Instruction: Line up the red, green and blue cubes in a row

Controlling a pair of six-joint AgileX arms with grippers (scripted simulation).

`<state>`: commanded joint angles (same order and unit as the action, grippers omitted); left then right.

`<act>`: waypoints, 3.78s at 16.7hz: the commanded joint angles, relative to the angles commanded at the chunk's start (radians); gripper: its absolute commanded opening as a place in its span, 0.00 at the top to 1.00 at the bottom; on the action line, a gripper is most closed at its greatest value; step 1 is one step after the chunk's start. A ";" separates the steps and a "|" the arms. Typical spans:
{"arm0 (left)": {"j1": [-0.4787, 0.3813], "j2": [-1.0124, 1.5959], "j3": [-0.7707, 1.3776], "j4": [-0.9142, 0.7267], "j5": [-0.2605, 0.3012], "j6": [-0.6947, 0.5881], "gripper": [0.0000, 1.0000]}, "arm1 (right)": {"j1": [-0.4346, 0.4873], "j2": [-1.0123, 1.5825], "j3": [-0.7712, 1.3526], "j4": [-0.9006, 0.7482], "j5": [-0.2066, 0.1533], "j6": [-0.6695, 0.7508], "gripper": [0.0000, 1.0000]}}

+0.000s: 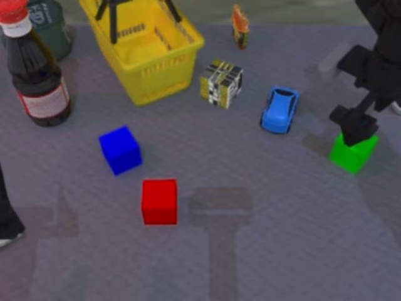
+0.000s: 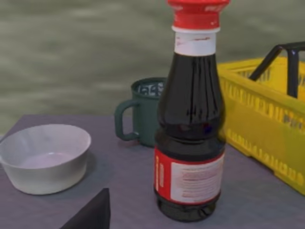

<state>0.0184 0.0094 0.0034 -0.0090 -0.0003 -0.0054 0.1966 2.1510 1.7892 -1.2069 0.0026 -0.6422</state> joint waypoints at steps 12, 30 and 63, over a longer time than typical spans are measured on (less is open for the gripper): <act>0.002 -0.009 -0.003 0.009 0.000 0.005 0.00 | 0.001 0.063 -0.127 0.196 0.001 -0.001 0.00; 0.002 -0.009 -0.003 0.009 0.000 0.005 0.00 | 0.003 0.090 -0.183 0.271 0.001 0.000 0.83; 0.002 -0.009 -0.003 0.009 0.000 0.005 0.00 | 0.324 0.048 0.074 -0.033 -0.001 -0.076 1.00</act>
<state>0.0200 0.0000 0.0000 0.0000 0.0000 0.0000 0.5205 2.1989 1.8635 -1.2404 0.0012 -0.7186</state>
